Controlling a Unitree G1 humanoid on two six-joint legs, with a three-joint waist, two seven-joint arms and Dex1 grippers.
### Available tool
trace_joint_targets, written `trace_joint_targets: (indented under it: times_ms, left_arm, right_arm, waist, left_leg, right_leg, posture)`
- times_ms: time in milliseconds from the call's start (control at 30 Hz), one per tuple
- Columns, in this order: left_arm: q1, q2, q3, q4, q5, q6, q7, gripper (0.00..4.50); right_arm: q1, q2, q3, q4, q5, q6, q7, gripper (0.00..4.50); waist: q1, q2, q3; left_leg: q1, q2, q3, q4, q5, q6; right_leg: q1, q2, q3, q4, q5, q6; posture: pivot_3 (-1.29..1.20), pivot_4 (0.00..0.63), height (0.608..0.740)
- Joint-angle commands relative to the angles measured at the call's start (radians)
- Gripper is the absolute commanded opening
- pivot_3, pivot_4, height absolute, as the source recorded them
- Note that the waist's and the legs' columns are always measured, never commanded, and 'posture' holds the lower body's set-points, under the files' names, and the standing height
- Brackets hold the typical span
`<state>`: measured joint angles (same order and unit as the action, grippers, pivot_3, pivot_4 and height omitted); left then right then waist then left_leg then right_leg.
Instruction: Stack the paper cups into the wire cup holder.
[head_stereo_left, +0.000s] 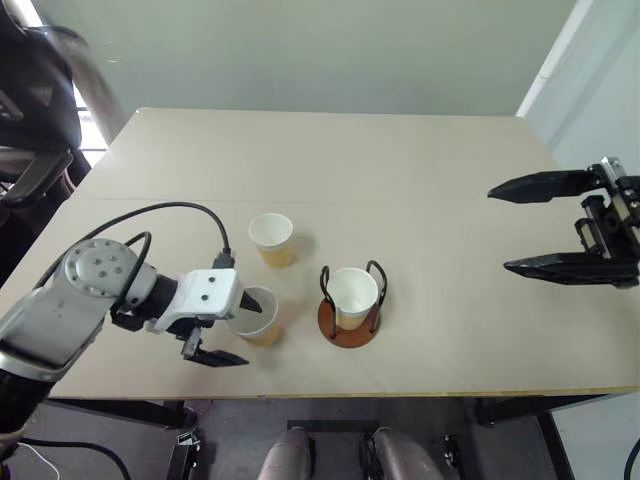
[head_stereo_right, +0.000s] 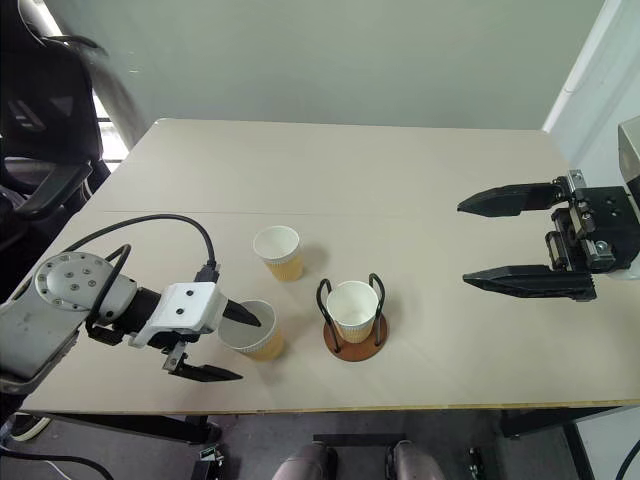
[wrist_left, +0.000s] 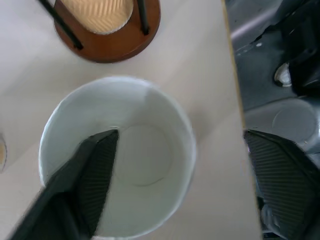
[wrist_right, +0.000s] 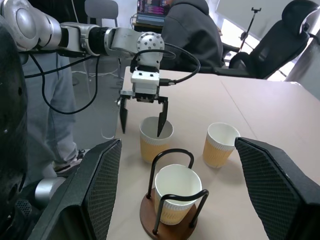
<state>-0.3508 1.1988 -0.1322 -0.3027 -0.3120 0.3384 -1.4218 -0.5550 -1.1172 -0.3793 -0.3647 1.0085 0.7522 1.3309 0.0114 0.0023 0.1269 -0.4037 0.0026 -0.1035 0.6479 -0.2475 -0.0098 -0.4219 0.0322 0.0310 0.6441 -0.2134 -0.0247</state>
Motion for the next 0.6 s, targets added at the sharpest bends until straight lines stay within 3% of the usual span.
trace_joint_targets:
  times_ms: [33,300,600]
  left_arm:
    - [-0.034,-0.022,-0.003,0.005,0.021,-0.029,-0.008,2.83]
    - [-0.078,-0.052,0.010,0.007,0.001,-0.004,-0.040,0.03]
    - [-0.360,-0.083,0.132,0.014,-0.314,0.268,-0.097,0.03]
  right_arm:
    - [0.018,-0.028,-0.057,-0.023,0.015,-0.003,-0.005,3.73]
    - [0.058,-0.045,-0.075,-0.037,0.007,-0.013,-0.013,3.73]
    - [0.106,-0.071,-0.137,-0.064,0.025,0.003,-0.015,3.73]
  waist:
    - [0.001,0.000,0.000]
    - [0.001,0.000,0.000]
    - [0.004,0.000,0.000]
  left_leg:
    - [0.000,0.000,0.000,0.000,0.000,0.000]
    - [-0.001,0.000,0.000,0.000,0.001,0.001]
    - [-0.002,-0.001,0.000,0.003,0.002,0.003]
  right_leg:
    - [0.000,0.000,0.000,0.000,0.000,0.000]
    - [0.000,0.000,0.000,0.000,0.001,0.002]
    - [0.001,0.000,0.000,-0.001,0.002,0.004]
  posture:
    - [0.00,0.150,0.740]
    - [0.00,0.150,0.740]
    - [0.00,0.150,0.740]
